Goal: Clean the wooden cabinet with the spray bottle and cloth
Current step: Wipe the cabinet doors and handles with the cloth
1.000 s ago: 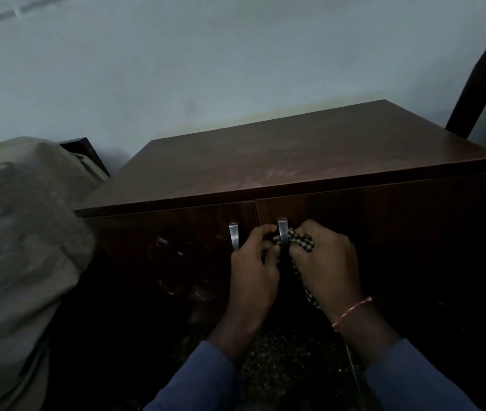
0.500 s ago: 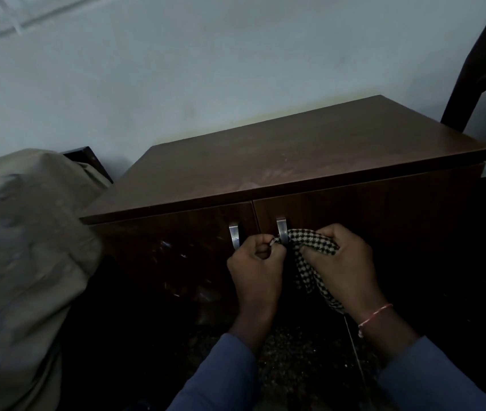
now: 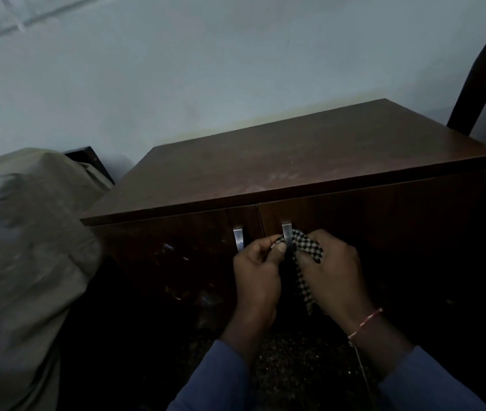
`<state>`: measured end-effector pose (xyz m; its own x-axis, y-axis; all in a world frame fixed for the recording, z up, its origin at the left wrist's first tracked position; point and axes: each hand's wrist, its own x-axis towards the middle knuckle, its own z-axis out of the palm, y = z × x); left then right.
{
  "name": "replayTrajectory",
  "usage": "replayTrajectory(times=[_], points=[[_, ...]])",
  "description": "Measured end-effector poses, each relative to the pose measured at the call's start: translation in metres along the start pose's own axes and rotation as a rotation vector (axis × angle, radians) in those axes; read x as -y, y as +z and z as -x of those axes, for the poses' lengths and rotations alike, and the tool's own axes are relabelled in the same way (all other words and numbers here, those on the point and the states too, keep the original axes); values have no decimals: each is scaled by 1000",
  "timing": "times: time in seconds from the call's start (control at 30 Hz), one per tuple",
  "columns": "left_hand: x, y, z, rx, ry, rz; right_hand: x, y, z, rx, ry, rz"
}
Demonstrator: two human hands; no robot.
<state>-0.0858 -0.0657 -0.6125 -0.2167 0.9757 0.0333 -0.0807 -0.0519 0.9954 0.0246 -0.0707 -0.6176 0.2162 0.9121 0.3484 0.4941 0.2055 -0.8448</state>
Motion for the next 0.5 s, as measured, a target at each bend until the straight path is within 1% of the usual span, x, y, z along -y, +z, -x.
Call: replayTrajectory(times=[0.03,0.1,0.13,0.17,0.2,0.27,0.4,0.5], points=[[-8,2,-1,-3,-48,56,5,-4,-5,21,84,-99],[-23,7,-6,-38,-144,115,15,-13,-14,72,263,-409],[-27,9,-9,-60,-179,121,19,-15,-16,72,302,-508],[-26,10,-10,-79,-203,124,20,-14,-15,49,288,-502],[-25,12,-9,-88,-202,135,20,-11,-13,9,229,-429],[-17,14,-4,-113,-123,117,18,-2,-3,-68,81,-246],[13,12,4,-165,227,-109,-8,15,18,-134,-185,-18],[34,3,1,-154,427,-239,-33,21,22,-118,-277,74]])
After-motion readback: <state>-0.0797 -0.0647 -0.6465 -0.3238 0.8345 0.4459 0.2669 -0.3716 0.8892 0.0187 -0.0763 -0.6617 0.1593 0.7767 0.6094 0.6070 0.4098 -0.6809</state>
